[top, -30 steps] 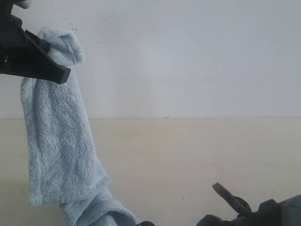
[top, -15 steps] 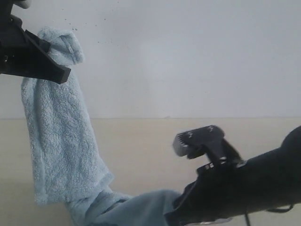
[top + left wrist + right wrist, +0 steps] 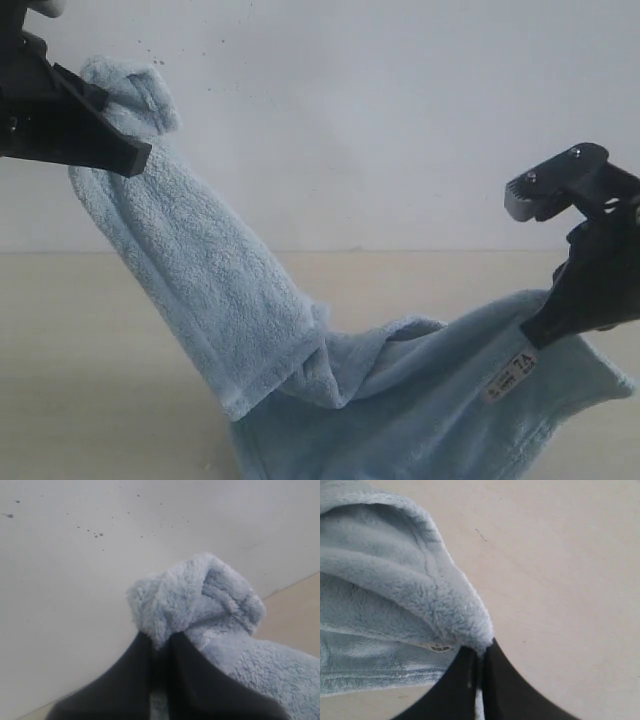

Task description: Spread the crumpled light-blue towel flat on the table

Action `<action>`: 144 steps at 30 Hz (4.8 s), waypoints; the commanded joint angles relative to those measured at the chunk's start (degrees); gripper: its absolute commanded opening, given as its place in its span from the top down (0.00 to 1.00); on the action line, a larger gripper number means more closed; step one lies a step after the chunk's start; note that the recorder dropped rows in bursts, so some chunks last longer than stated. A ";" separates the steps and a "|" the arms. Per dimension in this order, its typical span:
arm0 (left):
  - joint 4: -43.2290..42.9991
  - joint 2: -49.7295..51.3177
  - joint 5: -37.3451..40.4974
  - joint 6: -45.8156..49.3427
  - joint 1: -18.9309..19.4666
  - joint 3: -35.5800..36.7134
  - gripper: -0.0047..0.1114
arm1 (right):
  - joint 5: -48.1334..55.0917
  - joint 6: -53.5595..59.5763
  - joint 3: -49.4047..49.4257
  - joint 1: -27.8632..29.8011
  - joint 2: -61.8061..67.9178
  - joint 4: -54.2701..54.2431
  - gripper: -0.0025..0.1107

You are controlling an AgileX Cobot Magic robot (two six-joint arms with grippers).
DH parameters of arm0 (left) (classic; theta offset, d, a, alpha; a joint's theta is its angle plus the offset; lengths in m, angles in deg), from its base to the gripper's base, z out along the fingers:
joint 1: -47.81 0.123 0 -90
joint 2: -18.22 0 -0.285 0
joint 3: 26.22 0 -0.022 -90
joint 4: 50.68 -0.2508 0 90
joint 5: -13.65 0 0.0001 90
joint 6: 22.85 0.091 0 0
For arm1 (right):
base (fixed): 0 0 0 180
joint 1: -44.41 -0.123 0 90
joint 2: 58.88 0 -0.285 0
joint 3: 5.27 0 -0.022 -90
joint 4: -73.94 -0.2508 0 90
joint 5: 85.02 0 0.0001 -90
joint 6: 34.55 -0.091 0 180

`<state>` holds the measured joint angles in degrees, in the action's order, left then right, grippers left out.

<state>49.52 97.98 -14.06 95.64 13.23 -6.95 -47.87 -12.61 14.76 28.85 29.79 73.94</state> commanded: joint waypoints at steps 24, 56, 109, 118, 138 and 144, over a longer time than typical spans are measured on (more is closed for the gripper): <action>-0.25 -0.27 -2.19 -1.90 0.13 3.46 0.92 | 0.54 -7.06 -21.41 1.14 32.31 11.33 0.61; -0.66 6.54 30.59 -12.59 23.55 1.15 0.40 | 15.26 15.05 -22.71 -6.94 32.31 -29.13 0.64; -37.08 17.54 29.39 -10.03 13.90 27.71 0.48 | 13.41 15.17 -22.71 -6.94 32.31 -29.23 0.64; -37.08 23.17 27.71 -10.03 13.90 25.43 0.48 | 13.06 15.81 -22.71 -6.94 32.31 -29.23 0.64; -36.59 30.60 29.32 -15.06 13.90 17.89 0.63 | 12.10 16.18 -22.71 -6.94 32.31 -29.23 0.64; -36.59 27.64 28.83 -21.22 13.90 16.48 0.83 | 12.10 16.18 -22.71 -6.94 32.31 -29.23 0.64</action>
<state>12.34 127.56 15.43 76.76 27.29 10.04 -35.35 2.88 -7.64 21.99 62.42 44.82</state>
